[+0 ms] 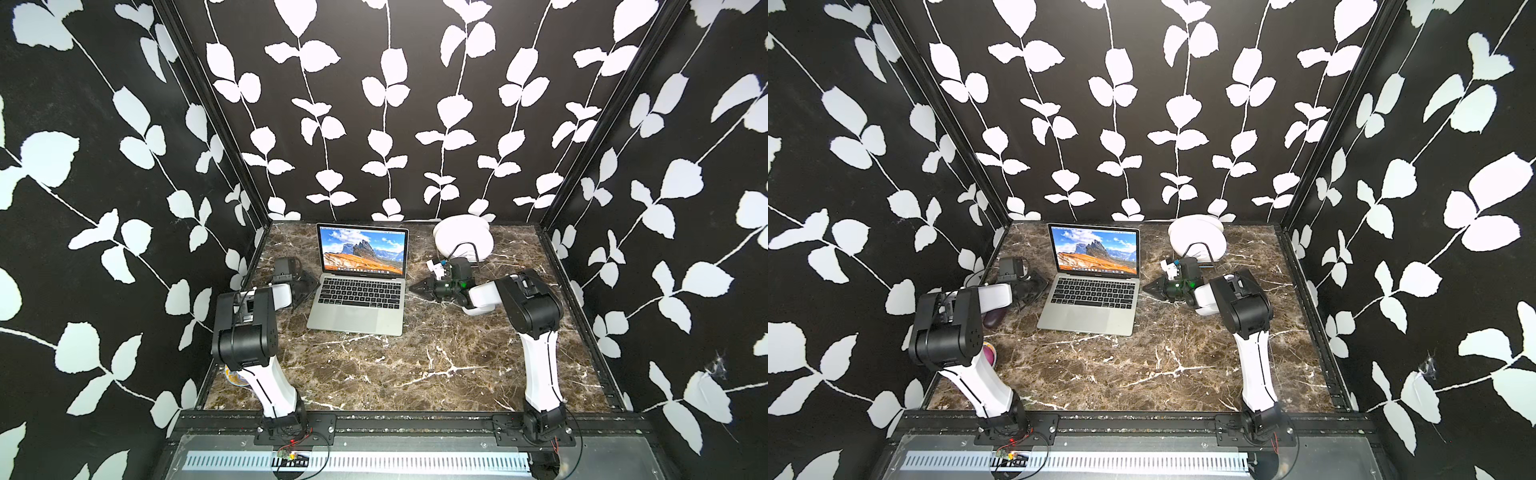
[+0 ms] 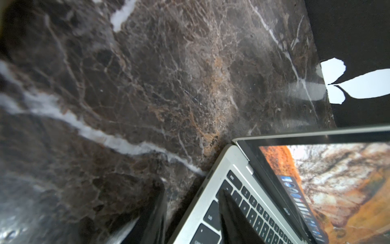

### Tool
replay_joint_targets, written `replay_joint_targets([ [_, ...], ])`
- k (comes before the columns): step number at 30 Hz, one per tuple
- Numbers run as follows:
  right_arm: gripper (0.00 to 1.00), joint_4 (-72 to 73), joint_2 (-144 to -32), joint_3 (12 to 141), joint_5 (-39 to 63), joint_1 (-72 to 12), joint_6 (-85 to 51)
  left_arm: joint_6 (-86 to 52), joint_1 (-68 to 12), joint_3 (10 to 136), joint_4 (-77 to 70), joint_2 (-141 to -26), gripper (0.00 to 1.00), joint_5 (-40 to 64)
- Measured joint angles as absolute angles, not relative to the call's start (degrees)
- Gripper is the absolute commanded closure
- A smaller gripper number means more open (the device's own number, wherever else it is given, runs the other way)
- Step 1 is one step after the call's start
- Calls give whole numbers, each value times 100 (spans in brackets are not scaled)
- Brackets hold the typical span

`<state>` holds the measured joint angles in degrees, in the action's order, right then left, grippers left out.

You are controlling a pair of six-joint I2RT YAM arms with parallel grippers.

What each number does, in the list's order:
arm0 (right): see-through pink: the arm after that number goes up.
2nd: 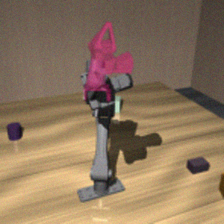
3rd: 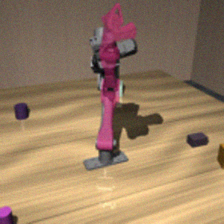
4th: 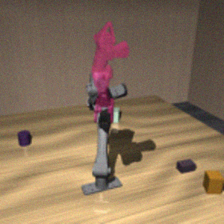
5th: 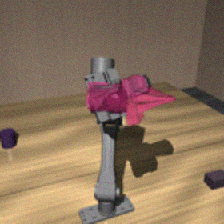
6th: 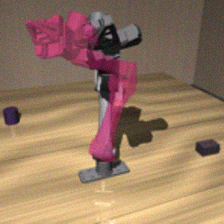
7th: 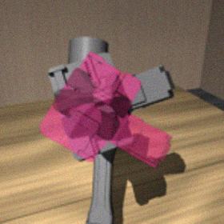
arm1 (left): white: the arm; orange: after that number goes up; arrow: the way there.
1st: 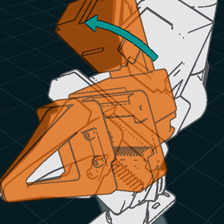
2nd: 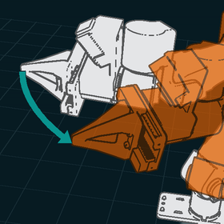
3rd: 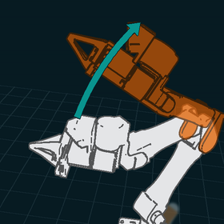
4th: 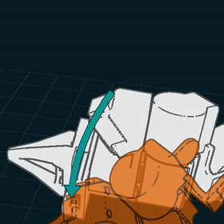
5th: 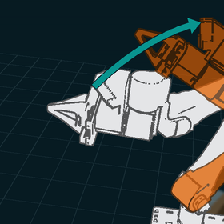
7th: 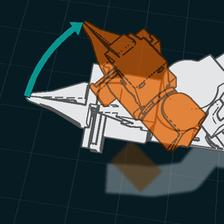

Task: Insert the wireless mouse receiver into the laptop
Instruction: Insert the USB plug into the USB port.

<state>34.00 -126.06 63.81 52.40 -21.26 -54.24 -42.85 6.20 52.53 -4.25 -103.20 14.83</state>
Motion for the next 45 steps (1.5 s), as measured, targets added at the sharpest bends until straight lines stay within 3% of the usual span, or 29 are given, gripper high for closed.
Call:
replay_joint_targets([
  [14, 100, 2792, -12704, 6757, 5280, -2121, -5122, -4230, 620, 5474, -344, -10481, 57, 1590],
  [36, 100, 3030, -12700, 6626, 5404, -2095, -5078, -4062, 432, 5760, -320, -10711, 57, 1739],
  [45, 100, 2338, -12617, 6733, 5413, -2093, -4674, -3994, 392, 5881, -287, -10794, 58, 1776],
])
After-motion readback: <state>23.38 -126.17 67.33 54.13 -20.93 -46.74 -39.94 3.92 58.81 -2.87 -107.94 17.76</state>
